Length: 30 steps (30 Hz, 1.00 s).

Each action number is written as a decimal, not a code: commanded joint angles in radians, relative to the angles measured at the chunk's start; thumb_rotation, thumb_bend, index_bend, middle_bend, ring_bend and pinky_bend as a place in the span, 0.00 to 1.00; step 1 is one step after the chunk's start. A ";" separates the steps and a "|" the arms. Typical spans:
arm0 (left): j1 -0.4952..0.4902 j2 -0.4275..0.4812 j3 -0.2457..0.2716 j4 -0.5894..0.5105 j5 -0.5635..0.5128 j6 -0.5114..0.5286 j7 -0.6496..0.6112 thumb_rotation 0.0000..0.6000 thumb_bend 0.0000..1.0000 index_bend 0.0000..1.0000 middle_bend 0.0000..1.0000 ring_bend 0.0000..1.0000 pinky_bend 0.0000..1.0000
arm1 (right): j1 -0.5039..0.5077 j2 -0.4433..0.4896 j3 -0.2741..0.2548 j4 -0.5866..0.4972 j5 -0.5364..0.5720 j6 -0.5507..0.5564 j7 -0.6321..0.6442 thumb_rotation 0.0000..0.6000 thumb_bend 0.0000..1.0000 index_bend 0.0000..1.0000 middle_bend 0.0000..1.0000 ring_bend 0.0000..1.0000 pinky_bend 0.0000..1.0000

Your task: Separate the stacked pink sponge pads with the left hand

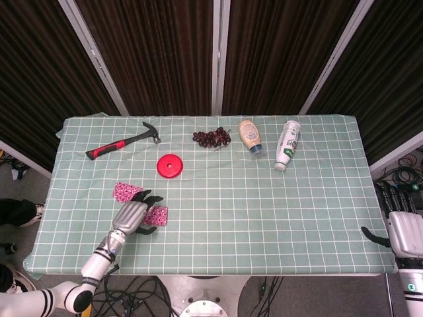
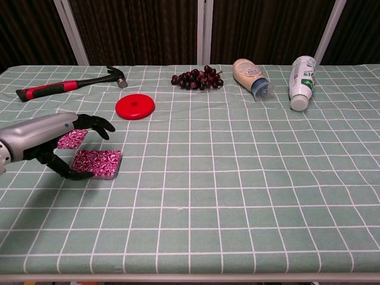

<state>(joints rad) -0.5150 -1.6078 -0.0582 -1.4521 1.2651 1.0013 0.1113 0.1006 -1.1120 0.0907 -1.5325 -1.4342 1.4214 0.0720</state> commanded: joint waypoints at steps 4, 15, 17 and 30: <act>0.001 -0.013 0.001 0.023 -0.009 -0.006 0.003 1.00 0.21 0.20 0.22 0.03 0.08 | -0.001 -0.002 0.000 0.004 0.003 -0.001 0.003 1.00 0.07 0.00 0.00 0.00 0.00; 0.005 -0.025 0.005 0.043 -0.002 -0.003 0.005 1.00 0.21 0.20 0.24 0.03 0.08 | 0.000 -0.005 -0.001 0.009 0.003 -0.004 0.007 1.00 0.07 0.00 0.00 0.00 0.00; 0.006 -0.028 0.006 0.046 -0.001 -0.002 0.002 1.00 0.21 0.20 0.24 0.03 0.08 | 0.000 -0.004 -0.001 0.008 0.003 -0.006 0.008 1.00 0.07 0.00 0.00 0.00 0.00; 0.007 -0.046 -0.003 0.079 -0.011 -0.008 -0.002 1.00 0.23 0.23 0.27 0.03 0.08 | 0.001 -0.002 -0.001 0.005 0.003 -0.009 0.009 1.00 0.07 0.00 0.00 0.00 0.00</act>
<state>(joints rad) -0.5077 -1.6543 -0.0607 -1.3728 1.2544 0.9938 0.1093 0.1013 -1.1142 0.0899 -1.5280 -1.4308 1.4127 0.0806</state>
